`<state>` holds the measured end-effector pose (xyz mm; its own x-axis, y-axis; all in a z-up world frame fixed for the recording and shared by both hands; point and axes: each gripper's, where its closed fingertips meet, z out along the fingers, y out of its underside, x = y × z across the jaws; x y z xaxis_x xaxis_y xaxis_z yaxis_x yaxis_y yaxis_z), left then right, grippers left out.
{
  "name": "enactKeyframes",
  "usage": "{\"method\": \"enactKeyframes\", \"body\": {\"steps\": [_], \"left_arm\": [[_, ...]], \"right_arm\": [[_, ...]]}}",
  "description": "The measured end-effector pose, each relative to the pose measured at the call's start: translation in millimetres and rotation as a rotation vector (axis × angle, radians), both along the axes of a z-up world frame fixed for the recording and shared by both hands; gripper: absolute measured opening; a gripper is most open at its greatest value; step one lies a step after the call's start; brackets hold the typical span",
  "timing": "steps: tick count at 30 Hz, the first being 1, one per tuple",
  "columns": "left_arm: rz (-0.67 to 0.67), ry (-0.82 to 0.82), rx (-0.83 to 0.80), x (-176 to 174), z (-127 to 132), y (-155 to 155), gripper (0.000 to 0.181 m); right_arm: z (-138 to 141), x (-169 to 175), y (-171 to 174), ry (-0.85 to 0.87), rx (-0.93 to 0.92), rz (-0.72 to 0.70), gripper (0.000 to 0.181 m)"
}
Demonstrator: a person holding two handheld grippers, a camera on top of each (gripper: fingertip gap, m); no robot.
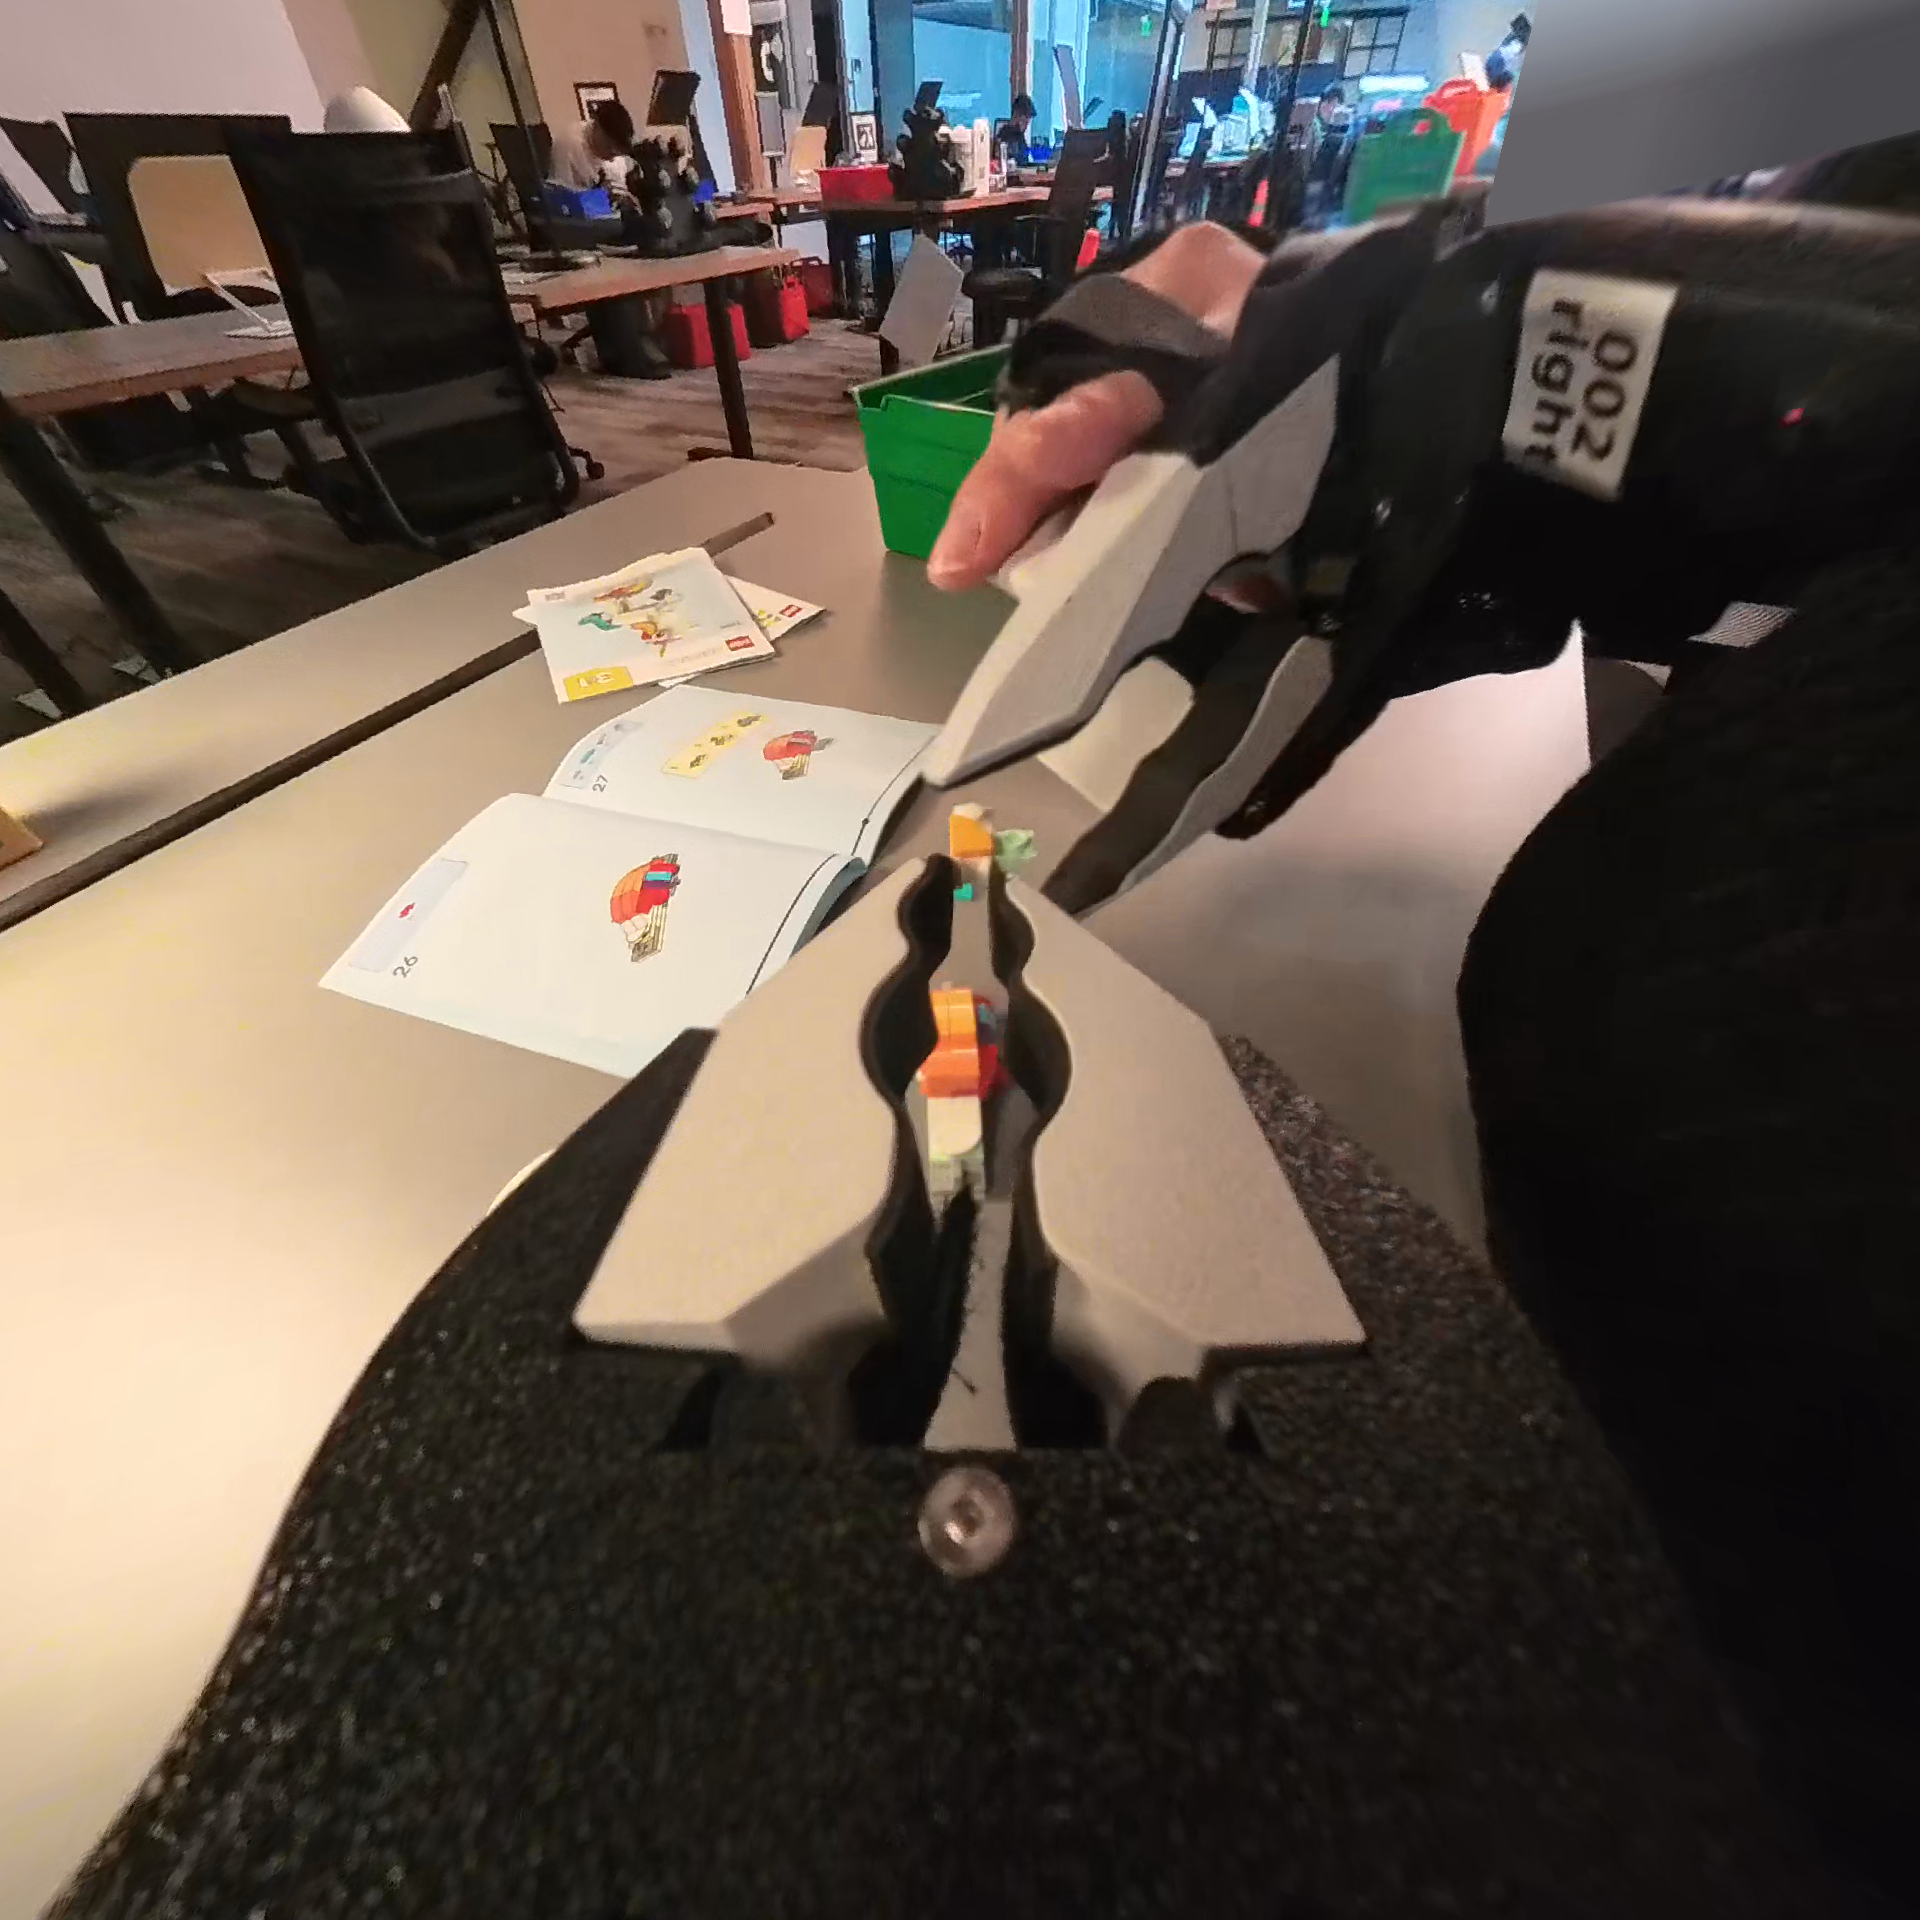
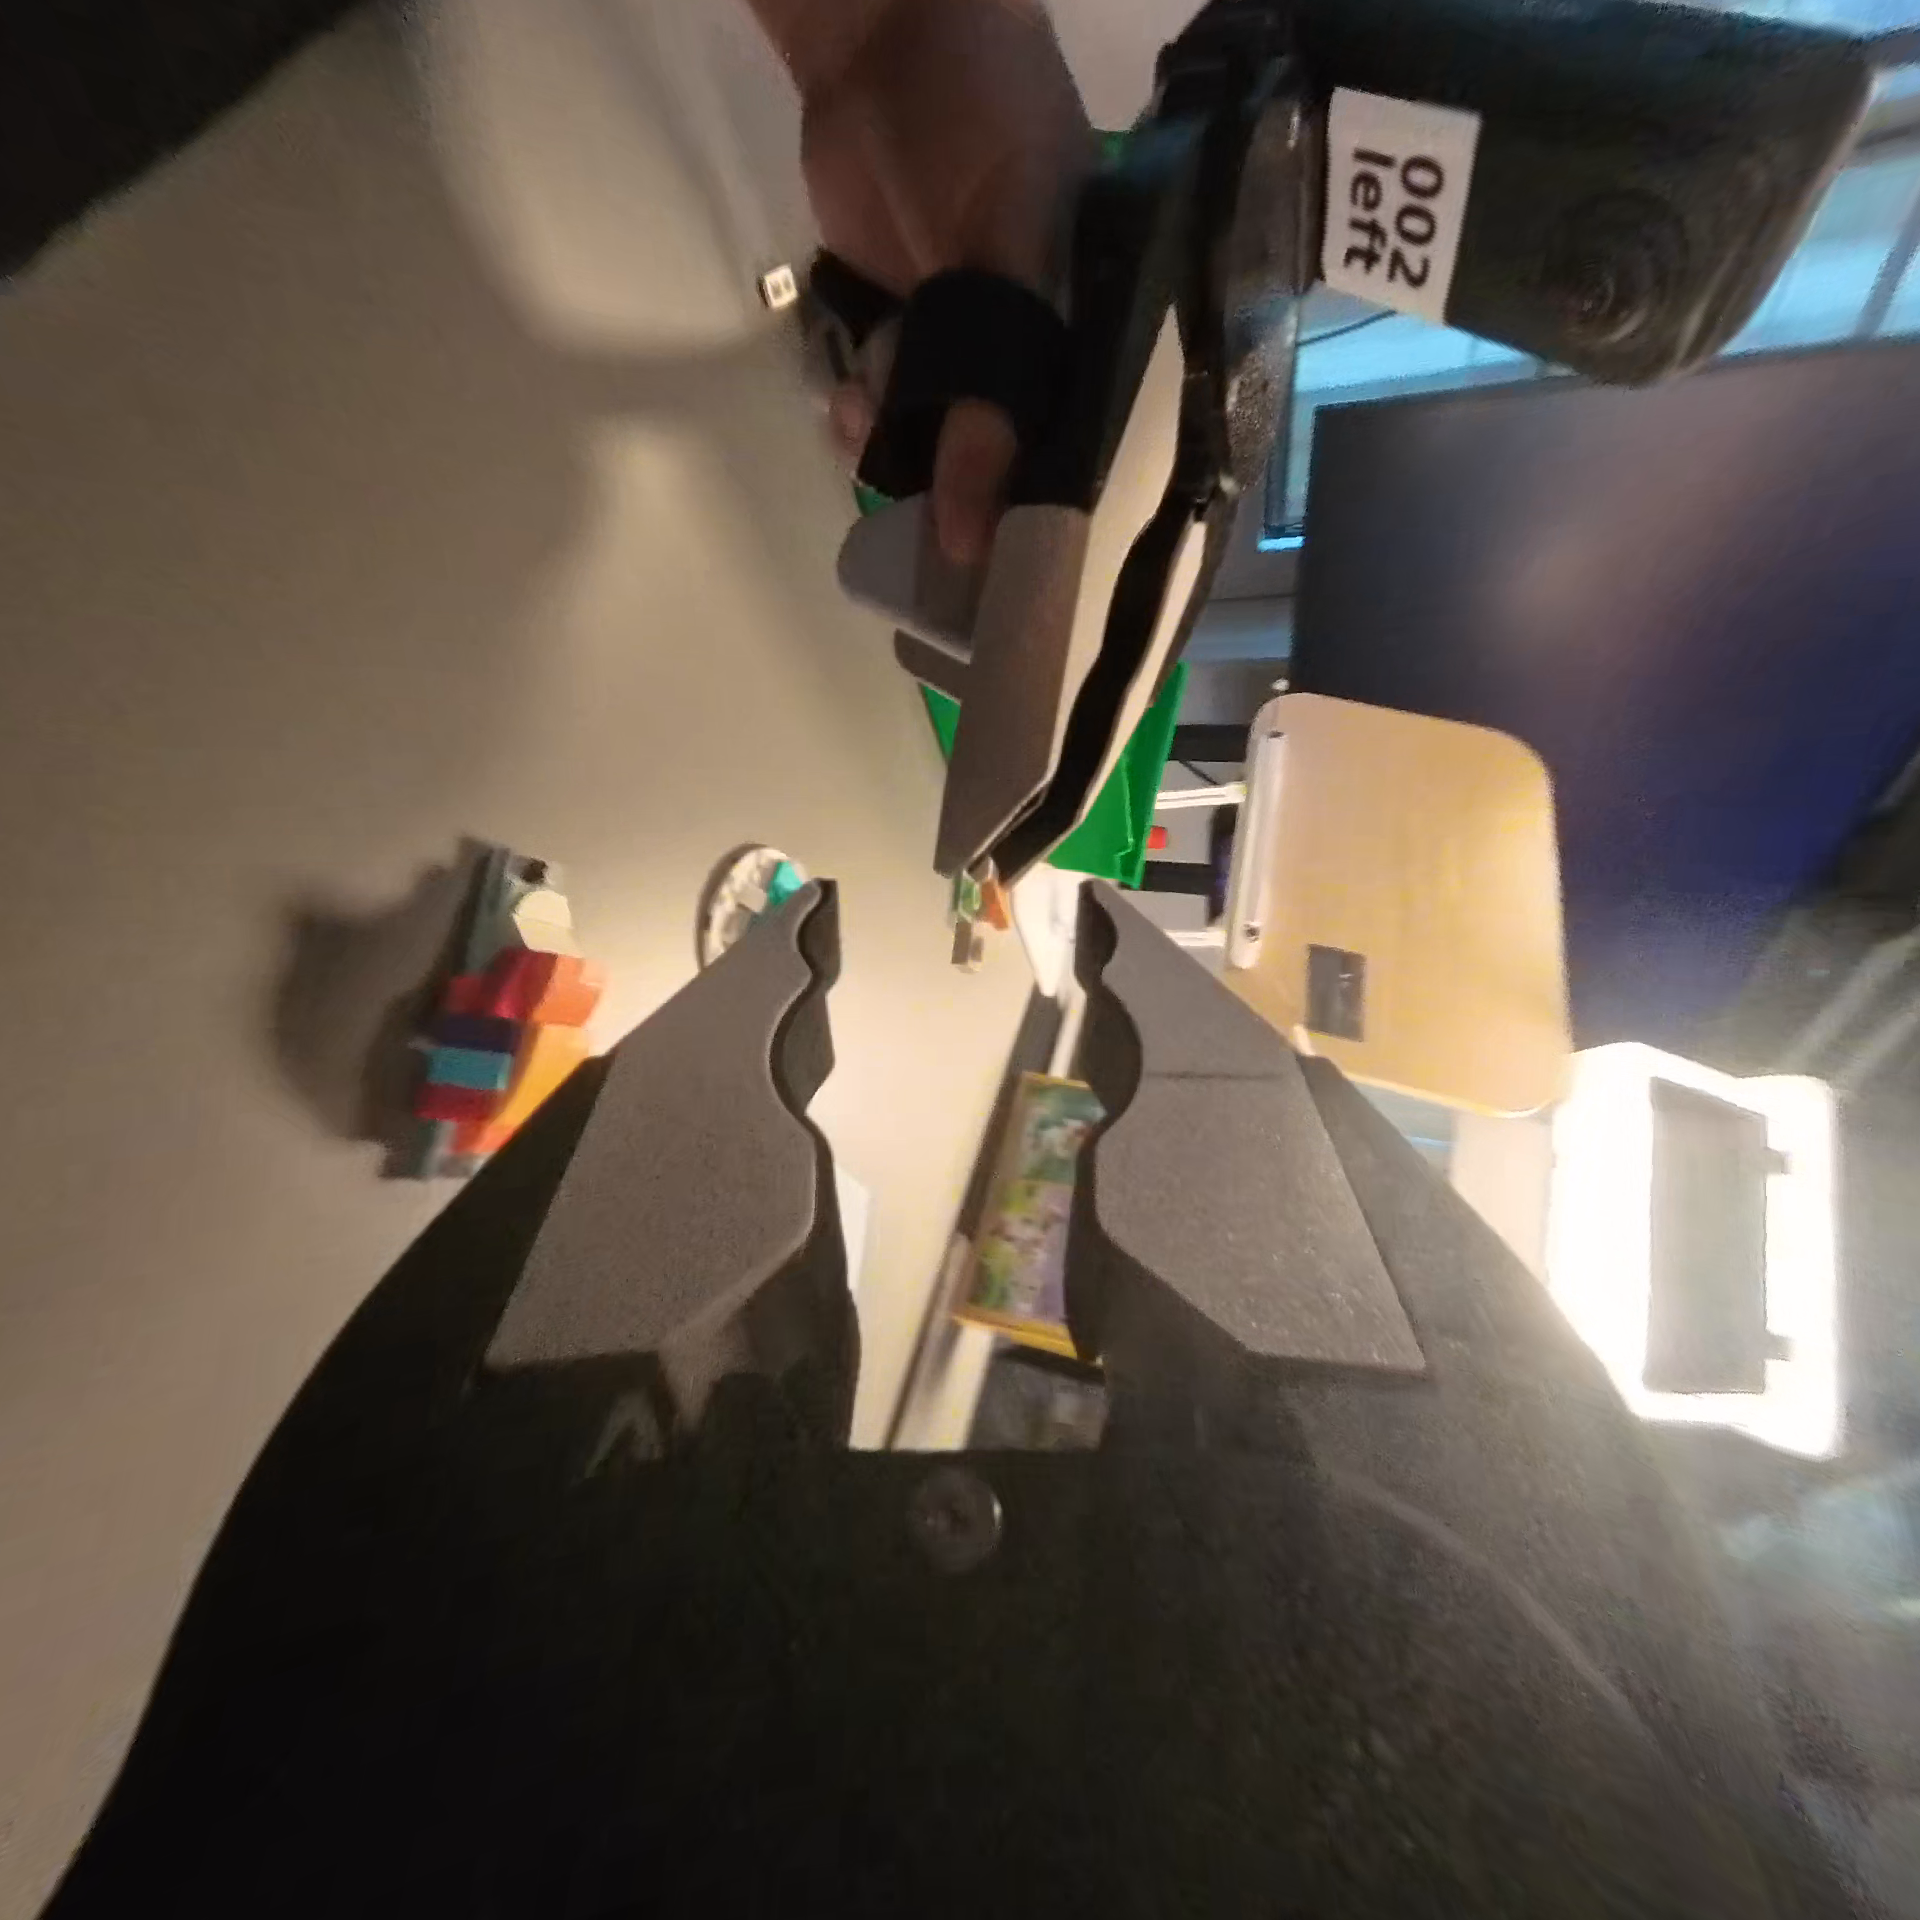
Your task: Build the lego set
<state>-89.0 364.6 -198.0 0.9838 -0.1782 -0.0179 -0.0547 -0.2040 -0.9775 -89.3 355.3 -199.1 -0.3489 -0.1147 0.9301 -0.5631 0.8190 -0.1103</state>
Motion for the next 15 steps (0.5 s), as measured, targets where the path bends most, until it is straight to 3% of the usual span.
{"method": "enactKeyframes", "body": {"steps": [3, 9, 15], "left_arm": [[-0.012, 0.005, 0.000, 3.3, 1.3, 1.1, 0.004], [-0.015, -0.013, -0.009, 4.0, 2.2, 0.6, 0.004], [-0.018, -0.052, -0.029, 4.3, 0.5, 1.4, 0.004]], "right_arm": [[2.2, -3.3, 2.3, 0.099, 0.045, 0.004, 0.031], [3.7, -4.4, 3.9, 0.130, 0.026, 0.001, 0.013], [2.8, -4.5, 5.4, 0.167, 0.073, -0.010, 0.011]]}}
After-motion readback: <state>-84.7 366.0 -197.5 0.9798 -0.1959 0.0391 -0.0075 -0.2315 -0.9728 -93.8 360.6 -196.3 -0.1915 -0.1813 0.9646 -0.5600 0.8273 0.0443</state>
